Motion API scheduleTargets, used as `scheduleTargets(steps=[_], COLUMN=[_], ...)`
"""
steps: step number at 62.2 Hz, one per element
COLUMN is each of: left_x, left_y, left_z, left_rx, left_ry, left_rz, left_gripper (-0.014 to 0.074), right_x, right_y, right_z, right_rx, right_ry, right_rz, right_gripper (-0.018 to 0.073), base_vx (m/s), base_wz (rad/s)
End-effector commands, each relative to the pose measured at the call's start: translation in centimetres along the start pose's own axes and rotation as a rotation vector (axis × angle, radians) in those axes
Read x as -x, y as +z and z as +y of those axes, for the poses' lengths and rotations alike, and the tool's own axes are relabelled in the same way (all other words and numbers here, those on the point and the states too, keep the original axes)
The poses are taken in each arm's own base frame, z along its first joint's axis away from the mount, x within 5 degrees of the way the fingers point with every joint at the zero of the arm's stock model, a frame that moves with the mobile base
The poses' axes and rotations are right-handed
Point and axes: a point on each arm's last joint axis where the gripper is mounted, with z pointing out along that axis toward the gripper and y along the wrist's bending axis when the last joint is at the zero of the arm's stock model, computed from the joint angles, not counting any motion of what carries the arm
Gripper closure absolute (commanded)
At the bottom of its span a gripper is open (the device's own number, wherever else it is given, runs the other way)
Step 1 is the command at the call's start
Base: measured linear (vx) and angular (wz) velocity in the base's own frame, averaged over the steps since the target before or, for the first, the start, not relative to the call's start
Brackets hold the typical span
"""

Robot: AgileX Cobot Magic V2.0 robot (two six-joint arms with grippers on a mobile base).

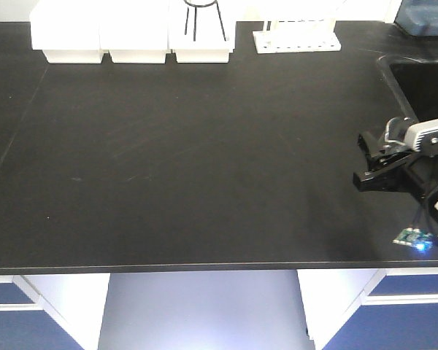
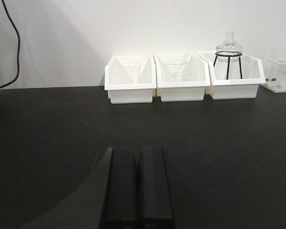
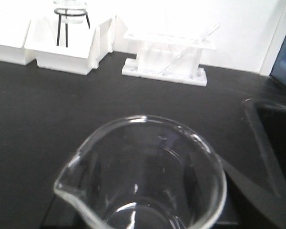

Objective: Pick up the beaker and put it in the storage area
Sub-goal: 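Lift the beaker off the bench with the right gripper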

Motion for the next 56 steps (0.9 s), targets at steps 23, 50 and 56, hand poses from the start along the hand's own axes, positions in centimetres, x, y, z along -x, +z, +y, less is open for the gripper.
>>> scheduleTargets(steps=[23, 50, 56], left_x=[1.5, 1.5, 1.5], left_y=[-0.3, -0.3, -0.3], left_z=[-0.1, -0.1, -0.1], left_rx=[-0.010, -0.010, -0.010], left_ry=[-0.011, -0.011, -0.011], left_rz=[-0.117, -0.117, -0.117], left_gripper=[0.0603, 0.0603, 0.0603], right_x=[4.5, 5.0, 4.8], right_y=[-1.8, -1.8, -1.8], right_z=[-0.6, -0.5, -0.5], right_rx=[-0.041, -0.037, -0.038], right_ry=[-0.021, -0.022, -0.022], right_rz=[-0.108, -0.157, -0.141], right_gripper=[0.0453, 0.0453, 0.0453], base_vx=[0.00, 0.00, 0.00], base_wz=[0.00, 0.00, 0.00])
